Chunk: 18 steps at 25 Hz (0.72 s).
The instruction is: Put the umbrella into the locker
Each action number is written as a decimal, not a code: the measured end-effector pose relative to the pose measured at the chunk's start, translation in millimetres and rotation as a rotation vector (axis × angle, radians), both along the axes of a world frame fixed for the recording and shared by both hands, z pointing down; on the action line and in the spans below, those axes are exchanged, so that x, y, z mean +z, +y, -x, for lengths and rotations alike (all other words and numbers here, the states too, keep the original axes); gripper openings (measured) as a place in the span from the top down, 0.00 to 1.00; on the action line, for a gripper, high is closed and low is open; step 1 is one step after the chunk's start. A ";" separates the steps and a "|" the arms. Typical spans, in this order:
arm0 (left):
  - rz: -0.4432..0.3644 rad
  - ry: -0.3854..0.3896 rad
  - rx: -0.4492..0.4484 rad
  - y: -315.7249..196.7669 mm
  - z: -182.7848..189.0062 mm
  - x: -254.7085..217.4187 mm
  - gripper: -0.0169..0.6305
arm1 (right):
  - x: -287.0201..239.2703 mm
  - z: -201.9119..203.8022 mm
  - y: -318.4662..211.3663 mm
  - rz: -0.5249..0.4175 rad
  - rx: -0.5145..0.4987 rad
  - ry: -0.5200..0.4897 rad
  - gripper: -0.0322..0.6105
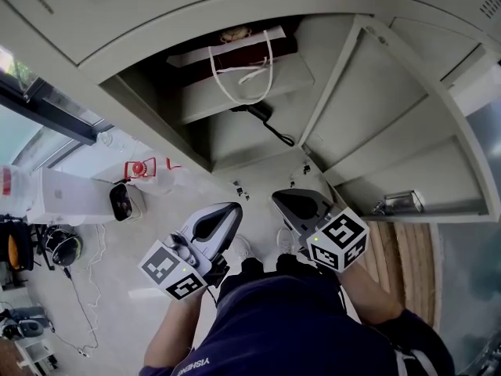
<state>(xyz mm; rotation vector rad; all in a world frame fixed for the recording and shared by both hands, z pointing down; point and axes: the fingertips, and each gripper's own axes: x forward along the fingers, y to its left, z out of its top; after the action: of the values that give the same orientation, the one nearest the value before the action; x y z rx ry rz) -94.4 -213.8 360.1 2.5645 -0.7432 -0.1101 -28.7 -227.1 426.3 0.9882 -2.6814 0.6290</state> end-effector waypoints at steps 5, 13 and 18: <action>0.002 -0.005 -0.014 0.1 -3.8 0.8 0.97 | -3.5 -2.1 0.0 0.002 -0.024 -0.003 0.94; -0.002 -0.002 -0.034 0.3 -8.9 -0.3 0.97 | -17.2 -3.1 -6.9 -0.043 -0.033 0.037 0.94; -0.006 -0.002 -0.042 -0.1 -10.7 -1.1 0.97 | -17.6 -3.6 -9.0 -0.046 -0.040 0.046 0.94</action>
<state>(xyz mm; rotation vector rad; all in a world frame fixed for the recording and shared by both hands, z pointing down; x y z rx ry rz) -83.6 -213.9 359.0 2.5556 -0.7991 -0.1239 -25.0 -236.1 408.7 0.9458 -2.6801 0.5323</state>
